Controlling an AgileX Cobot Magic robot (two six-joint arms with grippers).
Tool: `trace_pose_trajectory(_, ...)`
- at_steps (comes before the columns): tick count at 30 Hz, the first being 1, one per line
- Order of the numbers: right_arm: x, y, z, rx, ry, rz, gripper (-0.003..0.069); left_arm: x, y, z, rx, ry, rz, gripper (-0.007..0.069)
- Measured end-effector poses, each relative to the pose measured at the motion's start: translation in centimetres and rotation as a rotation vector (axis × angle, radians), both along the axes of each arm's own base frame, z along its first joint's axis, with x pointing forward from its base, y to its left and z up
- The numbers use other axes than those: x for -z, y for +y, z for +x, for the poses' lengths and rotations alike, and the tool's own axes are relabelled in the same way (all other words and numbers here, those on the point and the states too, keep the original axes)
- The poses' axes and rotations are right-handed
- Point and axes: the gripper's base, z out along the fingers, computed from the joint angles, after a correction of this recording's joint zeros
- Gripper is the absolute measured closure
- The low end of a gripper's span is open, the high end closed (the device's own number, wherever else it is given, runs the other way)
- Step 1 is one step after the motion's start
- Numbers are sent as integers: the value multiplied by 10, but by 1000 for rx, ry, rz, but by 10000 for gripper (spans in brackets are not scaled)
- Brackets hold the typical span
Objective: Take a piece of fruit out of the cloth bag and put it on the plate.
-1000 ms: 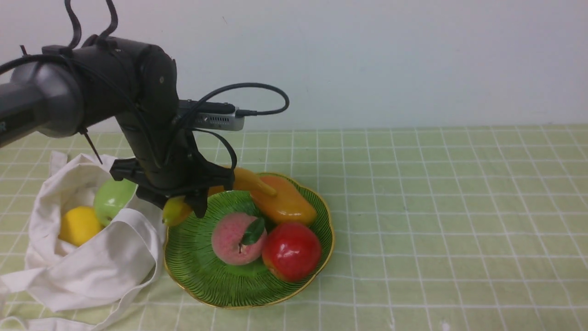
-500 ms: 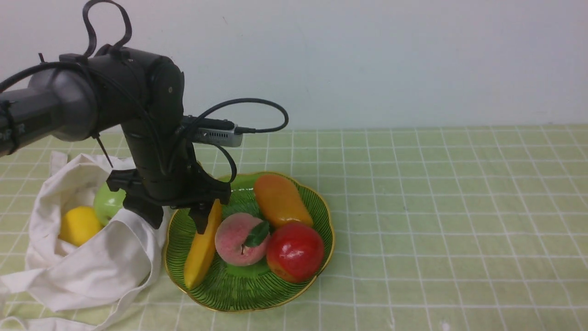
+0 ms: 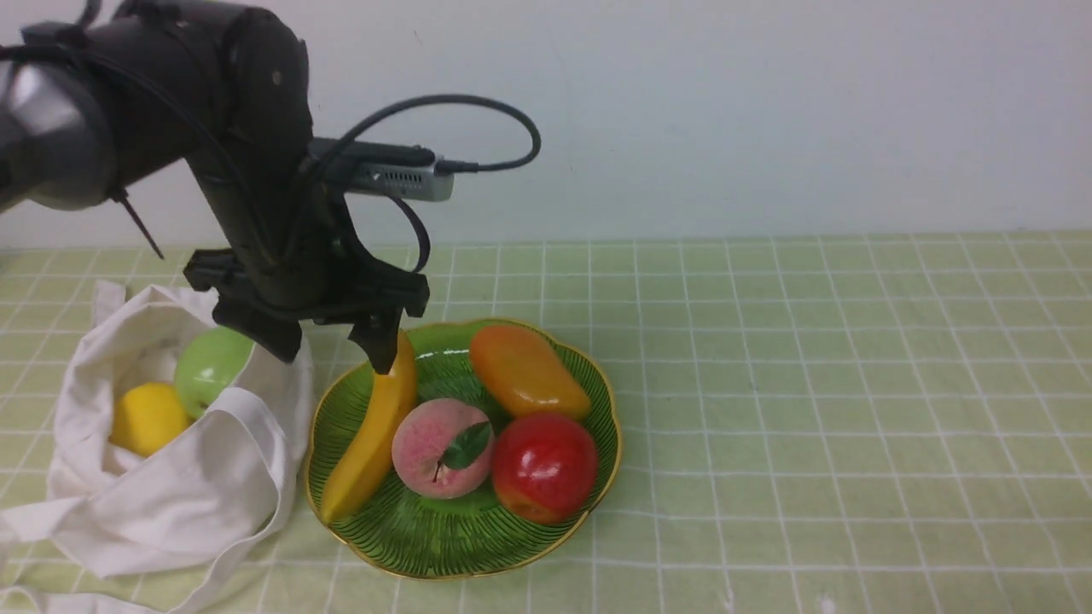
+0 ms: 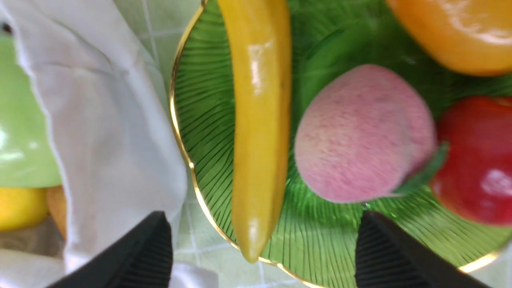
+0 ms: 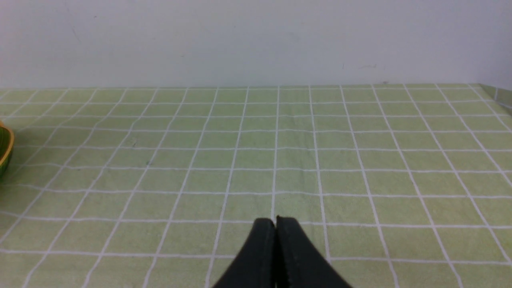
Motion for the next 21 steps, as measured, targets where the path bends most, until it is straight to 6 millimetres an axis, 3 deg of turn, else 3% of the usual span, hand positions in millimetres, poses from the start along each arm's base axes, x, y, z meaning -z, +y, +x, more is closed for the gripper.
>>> trace_pose_trajectory(2,0,0,0,0,0,0,673,-10,0,-6,26,-19,-16,127)
trace_pose_trajectory(3,0,0,0,0,0,0,673,-25,2,-15,55,-49,-27,209)
trace_pose_trajectory(5,0,0,0,0,0,0,673,-35,3,-21,63,-76,-38,261)
trace_pose_trajectory(6,0,0,0,0,0,0,673,-50,6,-30,69,-116,-51,354)
trace_pose_trajectory(10,0,0,0,0,0,0,673,-83,13,-54,86,-214,-72,574)
trace_pose_trajectory(16,0,0,0,0,0,0,673,-123,29,-103,105,-353,-100,632)
trace_pose_trajectory(21,0,0,0,0,0,0,673,-116,47,-158,111,-373,-102,632)
